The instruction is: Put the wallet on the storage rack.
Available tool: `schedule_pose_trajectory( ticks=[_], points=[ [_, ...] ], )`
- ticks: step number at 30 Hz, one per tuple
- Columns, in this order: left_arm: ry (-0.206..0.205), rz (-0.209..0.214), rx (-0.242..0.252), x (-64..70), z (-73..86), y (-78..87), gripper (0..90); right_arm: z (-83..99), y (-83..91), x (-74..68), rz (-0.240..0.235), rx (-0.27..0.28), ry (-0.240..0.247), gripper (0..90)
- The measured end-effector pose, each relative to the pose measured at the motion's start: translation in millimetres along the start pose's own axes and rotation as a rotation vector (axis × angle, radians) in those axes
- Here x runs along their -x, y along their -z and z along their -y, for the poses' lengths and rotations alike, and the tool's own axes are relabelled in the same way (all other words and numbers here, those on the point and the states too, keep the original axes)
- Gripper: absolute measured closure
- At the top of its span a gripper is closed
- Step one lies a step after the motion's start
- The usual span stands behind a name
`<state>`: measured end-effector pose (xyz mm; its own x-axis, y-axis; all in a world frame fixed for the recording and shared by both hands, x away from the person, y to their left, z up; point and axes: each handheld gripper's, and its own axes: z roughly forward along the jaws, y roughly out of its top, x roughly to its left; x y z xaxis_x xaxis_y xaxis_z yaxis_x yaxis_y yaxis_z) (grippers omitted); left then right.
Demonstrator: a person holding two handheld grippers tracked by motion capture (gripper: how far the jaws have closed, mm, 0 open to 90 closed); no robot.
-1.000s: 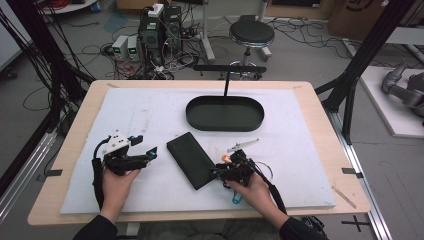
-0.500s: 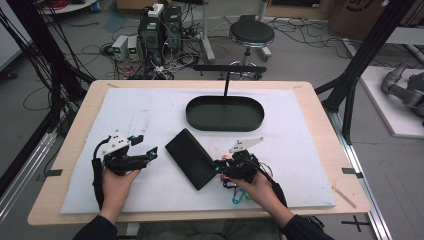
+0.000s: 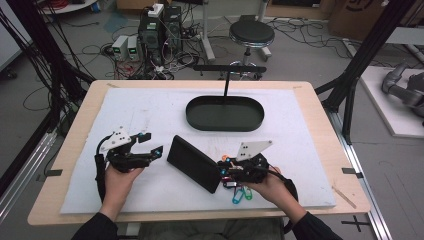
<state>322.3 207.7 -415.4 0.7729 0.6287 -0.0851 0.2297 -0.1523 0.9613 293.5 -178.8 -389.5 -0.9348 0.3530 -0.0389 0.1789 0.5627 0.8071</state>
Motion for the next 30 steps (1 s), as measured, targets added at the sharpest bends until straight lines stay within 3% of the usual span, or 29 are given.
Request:
schedule_pose_trajectory(
  ticks=[4, 5, 8, 11, 18, 21, 22, 23, 30],
  points=[
    [-0.028, 0.113, -0.04, 2.1, -1.3, -12.4, 26.8, 2.1, 8.0, -2.1, -0.034, 0.004, 0.067, 80.2],
    [-0.021, 0.162, -0.047, 2.8, -0.5, -18.4, 26.7, 2.2, 9.0, -2.4, -0.038, 0.009, 0.078, 80.2],
    [-0.026, 0.187, -0.073, 3.4, -1.0, -23.8, 25.0, 3.0, 12.1, -3.6, -0.051, 0.008, 0.102, 80.1],
    [-0.028, 0.241, -0.091, 3.1, -1.6, -30.4, 24.5, 3.8, 14.0, -4.7, -0.072, 0.004, 0.101, 80.1],
    [-0.013, 0.339, -0.12, 3.7, 0.6, -41.0, 24.5, 6.3, 19.1, -5.5, -0.109, 0.01, 0.15, 80.0],
    [-0.028, 0.387, -0.136, 6.4, 1.3, -42.5, 30.7, 6.8, 19.6, -5.4, -0.116, 0.011, 0.156, 79.9],
    [-0.041, 0.403, -0.146, 7.7, 1.6, -42.6, 41.1, 7.0, 19.8, -4.3, -0.116, 0.01, 0.158, 79.6],
    [-0.059, 0.402, -0.157, 9.5, 1.4, -42.1, 42.8, 7.2, 19.7, -3.7, -0.117, 0.012, 0.157, 79.5],
    [-0.076, 0.415, -0.162, 7.8, 1.8, -34.9, 59.8, 10.1, 20.5, 3.0, -0.127, 0.011, 0.129, 75.7]
  ],
)
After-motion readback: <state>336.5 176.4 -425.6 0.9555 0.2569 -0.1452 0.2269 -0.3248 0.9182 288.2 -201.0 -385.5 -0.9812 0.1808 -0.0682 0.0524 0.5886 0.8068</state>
